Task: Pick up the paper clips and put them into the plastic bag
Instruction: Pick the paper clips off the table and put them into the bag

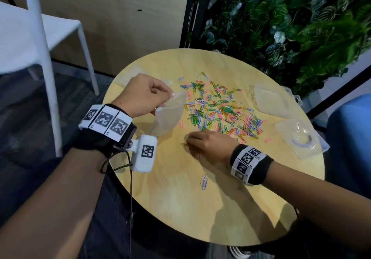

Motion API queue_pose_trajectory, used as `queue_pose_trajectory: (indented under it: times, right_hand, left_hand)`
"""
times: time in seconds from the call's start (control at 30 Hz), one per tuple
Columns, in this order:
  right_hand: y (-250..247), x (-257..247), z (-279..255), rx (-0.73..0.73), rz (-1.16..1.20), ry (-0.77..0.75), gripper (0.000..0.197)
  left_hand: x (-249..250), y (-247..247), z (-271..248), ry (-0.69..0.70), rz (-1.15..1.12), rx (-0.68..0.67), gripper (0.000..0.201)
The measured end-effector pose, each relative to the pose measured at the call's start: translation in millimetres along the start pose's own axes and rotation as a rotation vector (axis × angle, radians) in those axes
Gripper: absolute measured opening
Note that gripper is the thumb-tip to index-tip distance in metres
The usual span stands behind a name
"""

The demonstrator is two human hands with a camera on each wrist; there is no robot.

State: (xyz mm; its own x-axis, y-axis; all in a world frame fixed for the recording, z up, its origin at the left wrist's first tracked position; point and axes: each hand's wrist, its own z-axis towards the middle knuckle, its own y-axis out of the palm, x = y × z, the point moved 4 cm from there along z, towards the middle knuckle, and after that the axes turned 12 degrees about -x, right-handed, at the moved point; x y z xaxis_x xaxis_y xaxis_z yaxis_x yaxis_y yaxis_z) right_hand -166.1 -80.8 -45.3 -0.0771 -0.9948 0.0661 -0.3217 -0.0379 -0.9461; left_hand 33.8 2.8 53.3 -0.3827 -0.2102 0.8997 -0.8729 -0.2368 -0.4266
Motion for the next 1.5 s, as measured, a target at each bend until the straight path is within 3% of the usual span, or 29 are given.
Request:
queue_pose_trajectory:
  times: [0.13, 0.23, 0.3, 0.37, 0.47, 0.67, 0.77, 0.87, 0.93, 1.1, 1.23, 1.37, 1.43, 1.5]
  right_hand:
    - [-15.0, 10.9, -8.2, -0.051, 0.091, 0.111, 0.025]
    - [-24.5, 29.8, -24.4, 0.119, 0.404, 0.305, 0.018]
    - [-23.9, 46.4, -41.8, 0.234, 0.742, 0.495, 0.022]
    - [-17.7, 56.7, -58.2, 0.347, 1.310, 0.609, 0.029]
    - [-13.7, 55.8, -70.8, 0.480, 1.991, 0.613, 0.032]
    - [-20.6, 35.3, -79.4, 0.632, 2.522, 0.425, 0.030]
    - [-21.5, 26.0, -74.3, 0.628, 2.528, 0.378, 0.032]
    - [-18.0, 26.7, -70.0, 0.676, 2.478, 0.437, 0.029]
    - [-15.1, 27.0, -68.4, 0.697, 2.442, 0.463, 0.029]
    - [-14.2, 28.2, -70.2, 0.668, 2.069, 0.564, 0.024]
    - [-12.0, 26.7, -69.4, 0.534, 1.883, 0.560, 0.033]
    - [-4.8, 30.3, -69.4, 0.366, 1.490, 0.613, 0.019]
    - [-8.9, 28.7, -67.0, 0.320, 1.314, 0.569, 0.012]
    - [-12.2, 26.5, -63.8, 0.234, 1.189, 0.519, 0.019]
  left_hand:
    - [0.8, 8.0, 1.3, -0.007, 0.030, -0.067, 0.011]
    - [-1.1, 17.9, 3.0, -0.020, 0.048, -0.123, 0.011]
    - [-2.7, 27.5, 4.4, -0.035, 0.054, -0.162, 0.011]
    - [-2.8, 37.9, 4.6, -0.045, 0.062, -0.199, 0.009]
    - [0.8, 52.9, 3.9, -0.057, 0.059, -0.264, 0.007]
    - [-0.7, 85.3, 5.4, -0.090, 0.034, -0.345, 0.006]
    - [-3.0, 108.9, 6.8, -0.118, -0.003, -0.425, 0.008]
    - [-1.3, 127.1, 9.4, -0.152, -0.091, -0.478, 0.007]
    - [0.6, 133.6, 12.4, -0.179, -0.159, -0.475, 0.006]
    - [3.4, 136.6, 21.6, -0.216, -0.257, -0.385, 0.015]
    - [5.0, 137.1, 21.7, -0.211, -0.238, -0.340, 0.012]
    - [4.2, 141.0, 21.4, -0.188, -0.207, -0.350, 0.009]
    - [4.8, 143.9, 19.0, -0.163, -0.165, -0.381, 0.006]
    - [4.8, 144.5, 17.3, -0.141, -0.128, -0.391, 0.006]
